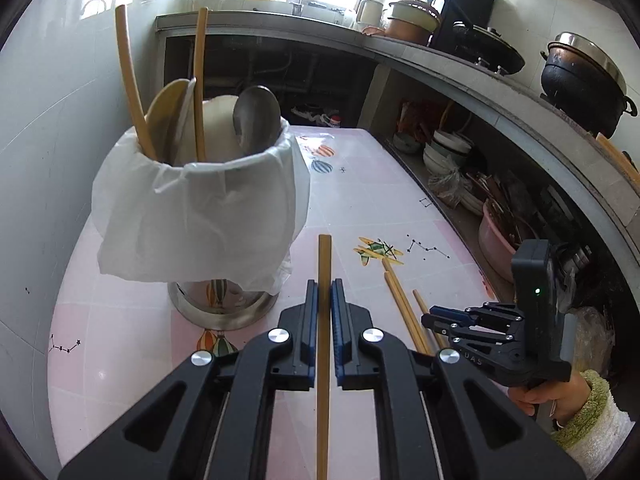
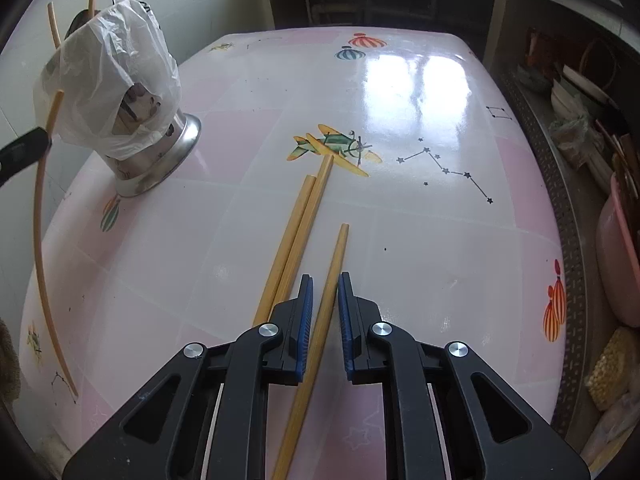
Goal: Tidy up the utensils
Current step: 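Close the right tool on a wooden chopstick while the left tool holds its chopstick, then lift both held chopsticks and carry them toward the bagged holder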
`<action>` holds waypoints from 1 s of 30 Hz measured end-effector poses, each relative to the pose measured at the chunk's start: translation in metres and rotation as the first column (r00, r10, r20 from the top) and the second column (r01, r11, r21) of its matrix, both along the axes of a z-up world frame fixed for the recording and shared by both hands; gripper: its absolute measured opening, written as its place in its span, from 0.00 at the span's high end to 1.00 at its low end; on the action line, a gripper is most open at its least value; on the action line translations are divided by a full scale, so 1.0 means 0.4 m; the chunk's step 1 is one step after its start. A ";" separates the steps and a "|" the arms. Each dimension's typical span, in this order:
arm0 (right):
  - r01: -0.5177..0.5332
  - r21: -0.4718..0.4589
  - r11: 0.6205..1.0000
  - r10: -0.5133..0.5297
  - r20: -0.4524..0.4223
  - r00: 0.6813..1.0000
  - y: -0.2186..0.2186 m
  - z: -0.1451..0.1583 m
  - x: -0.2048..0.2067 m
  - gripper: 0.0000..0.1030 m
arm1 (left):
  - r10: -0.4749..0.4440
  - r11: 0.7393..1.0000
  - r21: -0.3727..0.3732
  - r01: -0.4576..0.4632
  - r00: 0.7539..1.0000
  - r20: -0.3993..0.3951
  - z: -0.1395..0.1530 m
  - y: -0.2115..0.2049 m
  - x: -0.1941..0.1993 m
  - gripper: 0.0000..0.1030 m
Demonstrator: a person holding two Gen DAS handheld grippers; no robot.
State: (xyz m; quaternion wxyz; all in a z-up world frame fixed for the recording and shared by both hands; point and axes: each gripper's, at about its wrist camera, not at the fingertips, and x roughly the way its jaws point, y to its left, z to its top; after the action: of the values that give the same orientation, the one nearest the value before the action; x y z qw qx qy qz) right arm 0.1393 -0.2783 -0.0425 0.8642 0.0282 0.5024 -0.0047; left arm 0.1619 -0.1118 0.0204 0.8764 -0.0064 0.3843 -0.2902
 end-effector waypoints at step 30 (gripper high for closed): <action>0.058 0.230 0.971 -0.132 0.323 0.937 -0.100 0.363 -0.192 0.96 | 0.024 0.994 -0.109 -0.005 0.984 0.175 0.187 0.114 -0.093 0.94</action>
State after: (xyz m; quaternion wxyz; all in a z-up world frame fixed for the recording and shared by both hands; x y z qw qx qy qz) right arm 0.0625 -0.3184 0.1029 0.9276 0.1472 0.3431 0.0131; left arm 0.1246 -0.0663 0.0950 0.9074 -0.0311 0.2890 -0.3036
